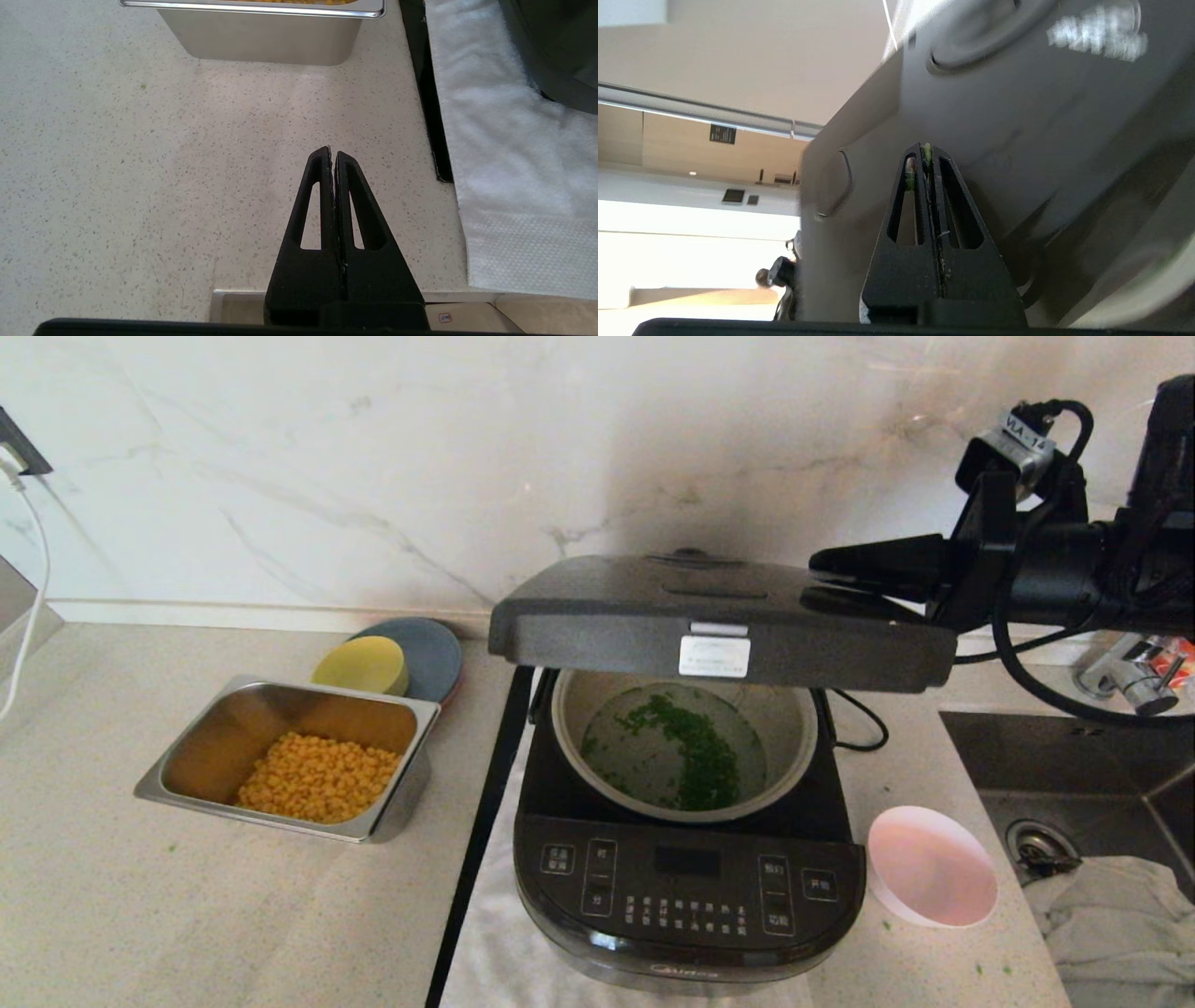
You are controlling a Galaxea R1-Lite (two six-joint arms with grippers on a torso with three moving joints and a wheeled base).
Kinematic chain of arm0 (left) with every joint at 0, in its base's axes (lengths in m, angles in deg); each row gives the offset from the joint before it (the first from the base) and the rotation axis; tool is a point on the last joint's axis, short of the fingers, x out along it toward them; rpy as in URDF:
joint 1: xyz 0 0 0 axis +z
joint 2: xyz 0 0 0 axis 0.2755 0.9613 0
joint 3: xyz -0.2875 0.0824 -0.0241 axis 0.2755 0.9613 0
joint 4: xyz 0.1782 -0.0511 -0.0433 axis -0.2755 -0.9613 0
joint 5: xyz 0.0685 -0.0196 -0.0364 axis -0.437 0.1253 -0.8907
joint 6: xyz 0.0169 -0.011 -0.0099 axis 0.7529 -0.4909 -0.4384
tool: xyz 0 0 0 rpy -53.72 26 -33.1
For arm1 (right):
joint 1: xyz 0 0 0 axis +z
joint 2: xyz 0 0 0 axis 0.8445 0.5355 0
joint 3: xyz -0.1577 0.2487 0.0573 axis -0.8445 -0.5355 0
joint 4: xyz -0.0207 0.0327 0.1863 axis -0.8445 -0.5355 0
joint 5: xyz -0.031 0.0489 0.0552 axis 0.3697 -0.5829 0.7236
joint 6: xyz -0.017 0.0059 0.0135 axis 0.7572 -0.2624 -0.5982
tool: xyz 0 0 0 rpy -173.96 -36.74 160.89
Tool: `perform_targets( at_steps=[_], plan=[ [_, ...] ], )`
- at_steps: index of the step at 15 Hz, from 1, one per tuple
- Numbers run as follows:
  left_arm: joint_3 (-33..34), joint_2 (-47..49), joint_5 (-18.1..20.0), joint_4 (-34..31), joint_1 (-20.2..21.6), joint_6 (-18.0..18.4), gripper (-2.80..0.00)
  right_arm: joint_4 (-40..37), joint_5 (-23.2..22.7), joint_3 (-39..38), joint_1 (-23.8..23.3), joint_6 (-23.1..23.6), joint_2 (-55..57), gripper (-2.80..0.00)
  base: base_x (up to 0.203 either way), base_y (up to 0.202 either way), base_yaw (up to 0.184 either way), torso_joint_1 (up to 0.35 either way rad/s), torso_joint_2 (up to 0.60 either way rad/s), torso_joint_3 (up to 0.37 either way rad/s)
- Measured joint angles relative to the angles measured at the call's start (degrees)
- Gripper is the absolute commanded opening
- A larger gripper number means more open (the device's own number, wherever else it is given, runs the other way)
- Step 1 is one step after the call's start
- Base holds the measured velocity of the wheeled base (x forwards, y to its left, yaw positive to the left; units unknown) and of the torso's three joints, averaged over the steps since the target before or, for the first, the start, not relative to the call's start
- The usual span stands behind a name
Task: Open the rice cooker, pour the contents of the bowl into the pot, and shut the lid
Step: Close the rice cooker
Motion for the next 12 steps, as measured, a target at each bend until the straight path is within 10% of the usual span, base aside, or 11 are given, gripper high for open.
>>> perform_targets(
  at_steps=[12],
  plan=[
    [0.0,0.0,0.0,0.0,0.0,0.0,-2.80,6.4,1.8,-24.1,1.3,8.0,-1.9,-2.80,0.000,0.000,0.000,0.000,0.00,0.000]
  ],
)
